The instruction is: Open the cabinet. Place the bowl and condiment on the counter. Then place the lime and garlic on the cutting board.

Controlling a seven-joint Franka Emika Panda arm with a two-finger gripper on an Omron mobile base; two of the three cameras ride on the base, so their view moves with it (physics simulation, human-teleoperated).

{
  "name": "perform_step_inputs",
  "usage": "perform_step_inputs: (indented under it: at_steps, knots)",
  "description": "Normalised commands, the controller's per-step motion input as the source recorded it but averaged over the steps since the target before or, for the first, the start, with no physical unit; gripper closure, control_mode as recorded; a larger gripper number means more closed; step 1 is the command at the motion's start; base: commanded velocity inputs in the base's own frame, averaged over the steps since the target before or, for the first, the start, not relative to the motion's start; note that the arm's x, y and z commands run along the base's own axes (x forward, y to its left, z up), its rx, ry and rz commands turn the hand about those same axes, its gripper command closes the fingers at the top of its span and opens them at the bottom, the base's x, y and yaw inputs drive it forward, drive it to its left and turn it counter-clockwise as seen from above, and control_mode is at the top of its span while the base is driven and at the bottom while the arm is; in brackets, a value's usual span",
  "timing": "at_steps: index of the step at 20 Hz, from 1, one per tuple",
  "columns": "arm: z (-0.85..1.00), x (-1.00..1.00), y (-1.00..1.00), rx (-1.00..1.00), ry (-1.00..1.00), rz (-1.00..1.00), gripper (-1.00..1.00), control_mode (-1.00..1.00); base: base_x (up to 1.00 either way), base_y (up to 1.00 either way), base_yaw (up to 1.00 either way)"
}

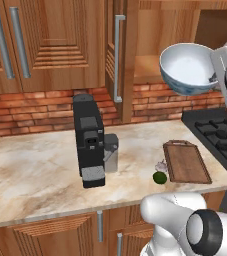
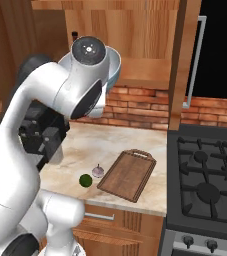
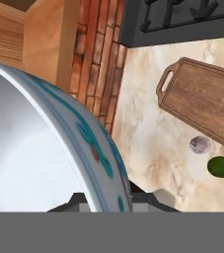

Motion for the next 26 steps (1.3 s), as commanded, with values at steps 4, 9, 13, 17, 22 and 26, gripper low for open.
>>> perform_step_inputs:
  at_steps: [4,9,13,17,22,26]
  knots:
    - [-0.53,-0.62,0.28,-0.05,0.01,0.00,1.00,-1.00,0.00,0.00,0.00]
    - [-0.52,-0.62,0.28,-0.04,0.02,0.00,1.00,-1.00,0.00,0.00,0.00]
    - [-0.45,-0.62,0.23,-0.03,0.07,0.01,1.00,-1.00,0.00,0.00,0.00]
    - [-0.36,-0.49,0.16,-0.02,0.10,0.02,1.00,-1.00,0.00,0.00,0.00]
    - [-0.38,0.00,0.12,0.04,0.04,0.02,1.00,-1.00,0.00,0.00,0.00]
    - [-0.35,0.23,0.17,0.05,0.03,0.02,1.00,-1.00,0.00,0.00,0.00]
